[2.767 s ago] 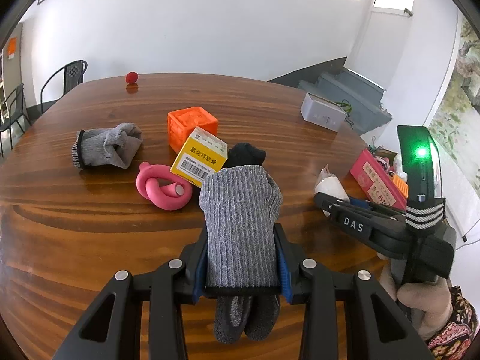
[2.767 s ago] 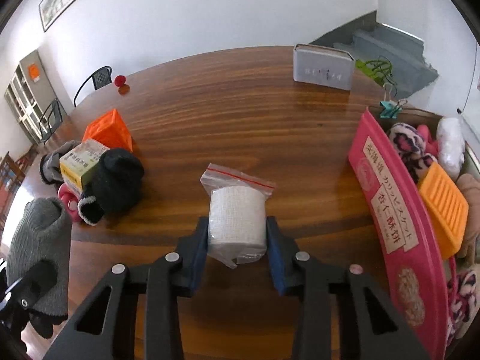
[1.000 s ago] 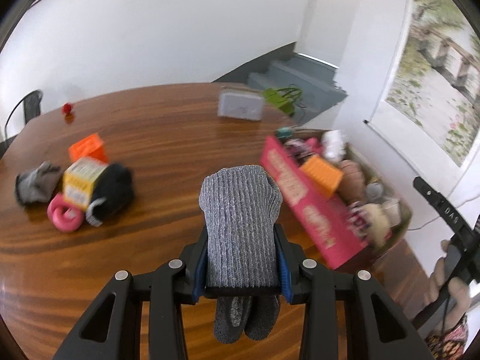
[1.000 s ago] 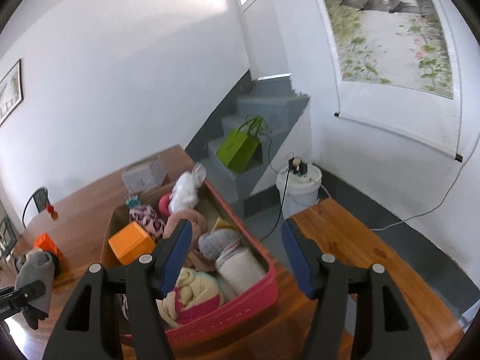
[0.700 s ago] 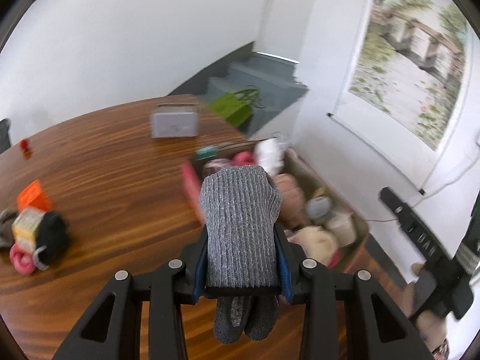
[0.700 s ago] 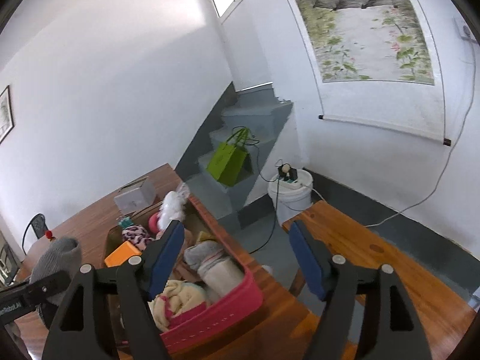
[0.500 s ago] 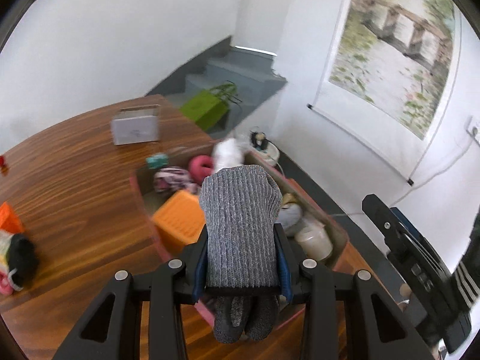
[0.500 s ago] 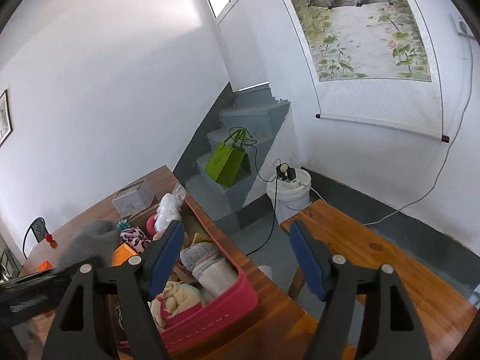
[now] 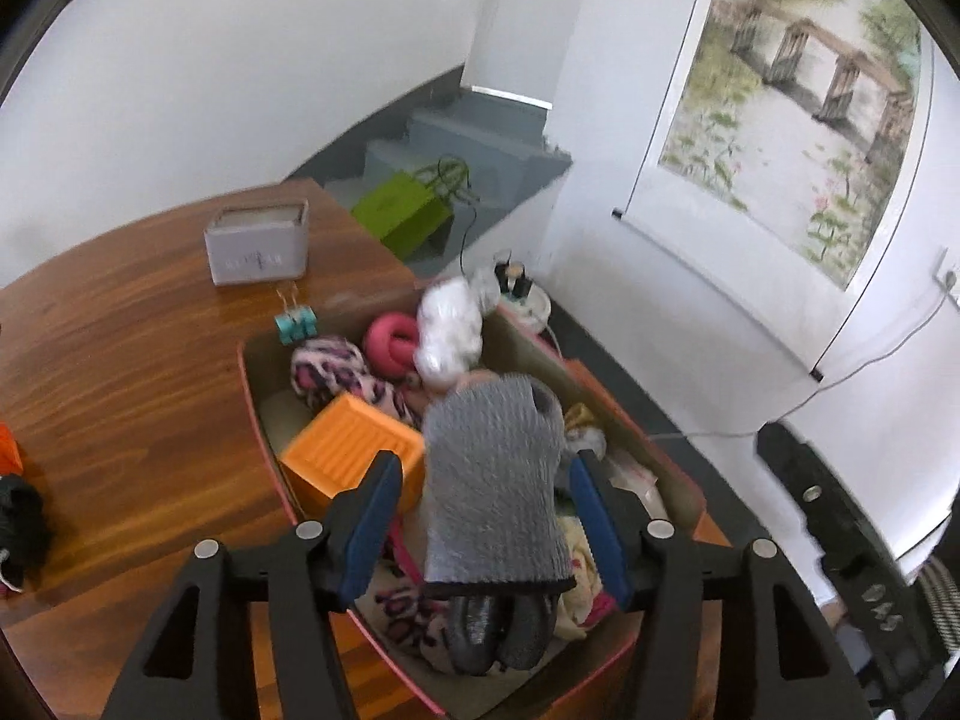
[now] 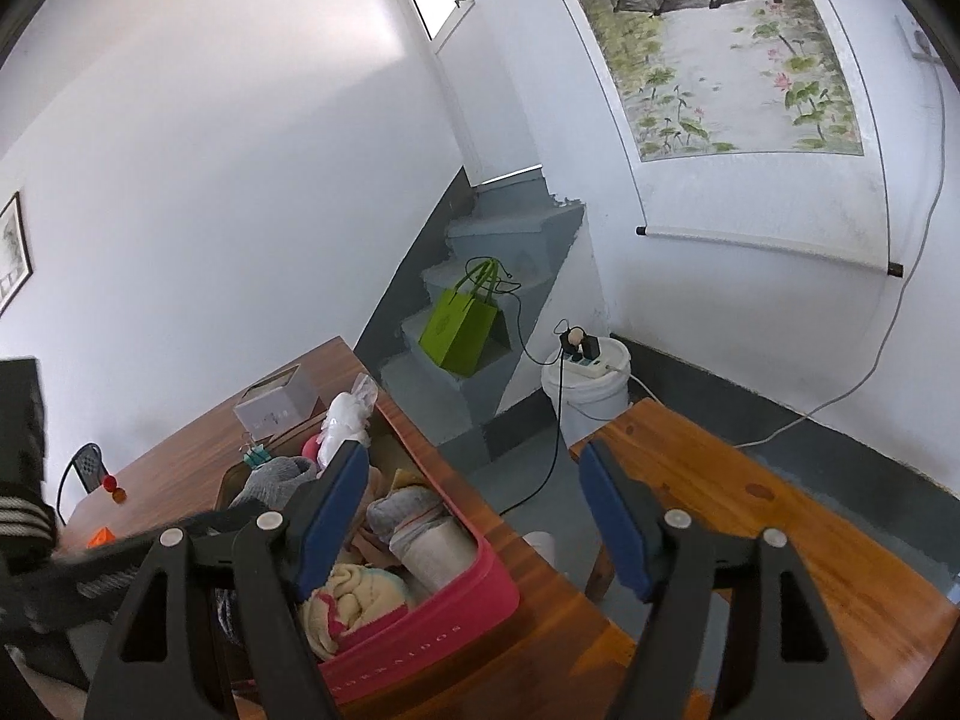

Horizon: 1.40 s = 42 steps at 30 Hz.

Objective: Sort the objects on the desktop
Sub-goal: 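Carry the grey knit sock over the tin box and lower it in with the left gripper, then move the left gripper back to the table and grasp the grey glove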

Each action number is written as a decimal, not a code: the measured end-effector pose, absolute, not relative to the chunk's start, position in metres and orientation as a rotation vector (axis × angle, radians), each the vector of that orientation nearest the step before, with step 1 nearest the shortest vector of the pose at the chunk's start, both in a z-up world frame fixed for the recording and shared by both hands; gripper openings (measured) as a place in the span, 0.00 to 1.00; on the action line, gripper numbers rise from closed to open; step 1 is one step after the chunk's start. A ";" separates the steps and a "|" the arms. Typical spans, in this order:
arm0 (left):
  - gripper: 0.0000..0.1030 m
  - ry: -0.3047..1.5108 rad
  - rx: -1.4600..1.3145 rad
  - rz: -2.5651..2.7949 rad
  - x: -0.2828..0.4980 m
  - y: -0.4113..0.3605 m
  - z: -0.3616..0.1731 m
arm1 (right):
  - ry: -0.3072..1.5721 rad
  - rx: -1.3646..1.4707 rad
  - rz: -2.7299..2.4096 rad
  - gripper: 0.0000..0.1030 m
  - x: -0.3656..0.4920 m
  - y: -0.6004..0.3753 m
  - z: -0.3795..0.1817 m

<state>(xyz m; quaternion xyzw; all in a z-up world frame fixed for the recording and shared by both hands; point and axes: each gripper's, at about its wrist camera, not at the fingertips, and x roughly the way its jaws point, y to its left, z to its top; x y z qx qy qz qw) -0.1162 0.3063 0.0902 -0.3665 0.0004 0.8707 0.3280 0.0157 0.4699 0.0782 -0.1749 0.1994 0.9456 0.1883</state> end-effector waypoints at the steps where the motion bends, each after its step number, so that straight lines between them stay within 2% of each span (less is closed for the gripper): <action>1: 0.58 -0.001 -0.942 2.298 -0.116 0.303 0.094 | 0.565 -0.494 2.659 0.74 0.016 0.470 0.078; 6: 0.58 0.033 -0.914 2.372 -0.118 0.297 0.097 | 0.579 -0.491 2.657 0.74 0.016 0.473 0.077; 24: 0.59 0.213 -0.992 2.319 -0.116 0.325 0.055 | 0.585 -0.479 2.643 0.76 0.019 0.474 0.075; 36: 0.61 0.103 -0.915 2.304 -0.095 0.290 0.078 | 0.566 -0.497 2.568 0.76 0.016 0.481 0.070; 40: 0.73 0.057 -0.876 2.357 -0.088 0.255 0.092 | 0.591 -0.499 2.533 0.76 0.017 0.488 0.068; 42: 0.73 0.014 -0.878 2.398 -0.088 0.228 0.093 | 0.611 -0.492 2.514 0.76 0.019 0.492 0.068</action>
